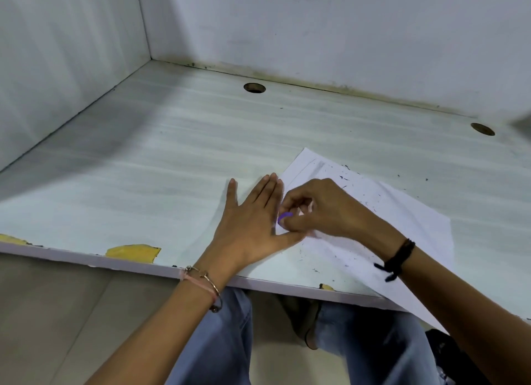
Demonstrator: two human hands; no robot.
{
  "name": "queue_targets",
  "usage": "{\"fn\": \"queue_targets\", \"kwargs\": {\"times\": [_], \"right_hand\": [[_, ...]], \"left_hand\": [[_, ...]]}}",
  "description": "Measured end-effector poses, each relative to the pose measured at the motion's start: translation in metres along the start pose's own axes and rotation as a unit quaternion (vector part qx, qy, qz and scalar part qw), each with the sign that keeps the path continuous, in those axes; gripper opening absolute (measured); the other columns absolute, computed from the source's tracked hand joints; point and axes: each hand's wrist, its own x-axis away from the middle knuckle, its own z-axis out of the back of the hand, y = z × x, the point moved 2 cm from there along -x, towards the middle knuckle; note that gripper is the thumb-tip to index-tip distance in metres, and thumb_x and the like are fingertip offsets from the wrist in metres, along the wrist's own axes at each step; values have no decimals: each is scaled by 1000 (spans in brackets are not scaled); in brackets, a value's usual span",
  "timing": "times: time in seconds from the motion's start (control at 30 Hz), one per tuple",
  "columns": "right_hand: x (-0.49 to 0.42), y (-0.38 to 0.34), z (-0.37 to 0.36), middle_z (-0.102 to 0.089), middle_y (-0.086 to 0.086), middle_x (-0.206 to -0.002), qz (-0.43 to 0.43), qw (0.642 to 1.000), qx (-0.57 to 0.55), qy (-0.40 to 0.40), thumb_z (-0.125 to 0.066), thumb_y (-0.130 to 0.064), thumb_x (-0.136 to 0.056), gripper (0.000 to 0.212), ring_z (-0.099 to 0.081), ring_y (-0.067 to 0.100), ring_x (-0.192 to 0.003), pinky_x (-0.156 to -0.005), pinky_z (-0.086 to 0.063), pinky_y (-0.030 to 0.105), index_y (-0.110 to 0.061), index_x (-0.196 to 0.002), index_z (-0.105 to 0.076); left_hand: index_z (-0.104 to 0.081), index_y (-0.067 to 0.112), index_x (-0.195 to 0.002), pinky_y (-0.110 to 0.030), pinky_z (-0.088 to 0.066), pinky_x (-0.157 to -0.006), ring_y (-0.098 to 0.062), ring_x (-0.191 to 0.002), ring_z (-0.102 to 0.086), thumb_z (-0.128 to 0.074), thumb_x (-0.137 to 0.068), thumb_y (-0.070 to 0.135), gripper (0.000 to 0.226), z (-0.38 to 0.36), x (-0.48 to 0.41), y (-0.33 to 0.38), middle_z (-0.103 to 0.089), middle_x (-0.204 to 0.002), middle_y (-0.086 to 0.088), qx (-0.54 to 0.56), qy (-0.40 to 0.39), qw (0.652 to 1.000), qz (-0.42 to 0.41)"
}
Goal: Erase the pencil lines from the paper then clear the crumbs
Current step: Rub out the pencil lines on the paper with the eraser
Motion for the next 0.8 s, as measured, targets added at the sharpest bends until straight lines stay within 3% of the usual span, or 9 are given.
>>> {"fn": "queue_targets", "kwargs": {"times": [0.13,0.3,0.43,0.5,0.57,0.67,0.73,0.8], "right_hand": [[-15,15,17,-65,-9,-67,-32,994,4,100,-72,-13,-76,3,-52,-3,-55,-53,-37,8,-15,-77,-74],[-2,0,0,-68,-4,-69,11,1000,6,14,-71,-16,-75,4,-51,2,-58,-55,-38,14,-17,-78,-74],[-14,11,13,-70,-2,-72,-13,995,13,100,-70,-13,-77,5,-54,4,-58,-57,-40,14,-11,-79,-74],[-8,4,5,-69,-6,-71,7,998,16,65,-70,-14,-76,5,-59,9,-64,-60,-43,23,-14,-79,-73],[-2,0,1,-66,-11,-68,19,1000,11,17,-71,-17,-76,5,-55,7,-62,-56,-41,19,-18,-80,-74],[-13,13,14,-62,-12,-65,-7,997,11,77,-72,-15,-78,3,-52,-5,-57,-54,-36,9,-14,-79,-74],[-14,11,14,-65,-9,-68,-9,995,16,102,-71,-14,-77,3,-54,-1,-57,-55,-34,12,-13,-79,-73],[-6,2,3,-67,-7,-69,14,998,21,60,-70,-15,-75,4,-56,6,-60,-56,-39,22,-16,-78,-73]], "left_hand": [[6,21,-157,-56,17,-115,1,-146,19,-16,-78,86,104,1,1,2,13,-163,9,20,2,1000,9],[4,21,-157,-58,14,-115,-1,-146,19,-5,-73,88,107,-2,-1,0,10,-164,7,1,10,1000,-5],[5,21,-157,-56,17,-116,0,-146,18,-16,-80,85,102,0,1,2,12,-163,9,15,7,1000,6],[4,22,-157,-57,16,-115,-1,-146,18,-9,-77,88,105,-1,0,1,11,-164,8,9,10,1000,-3],[4,22,-157,-58,15,-115,-2,-146,19,-4,-73,88,107,-1,0,0,11,-164,7,-1,10,1000,-7],[7,22,-156,-56,16,-116,-1,-146,18,-14,-79,86,103,1,1,2,13,-163,9,9,-1,1000,8],[7,22,-156,-56,16,-116,0,-146,18,-11,-77,88,105,1,1,2,13,-163,9,9,4,1000,6],[5,23,-157,-57,16,-116,-1,-146,19,-2,-71,89,109,-1,0,1,12,-164,8,4,9,1000,-3]]}}
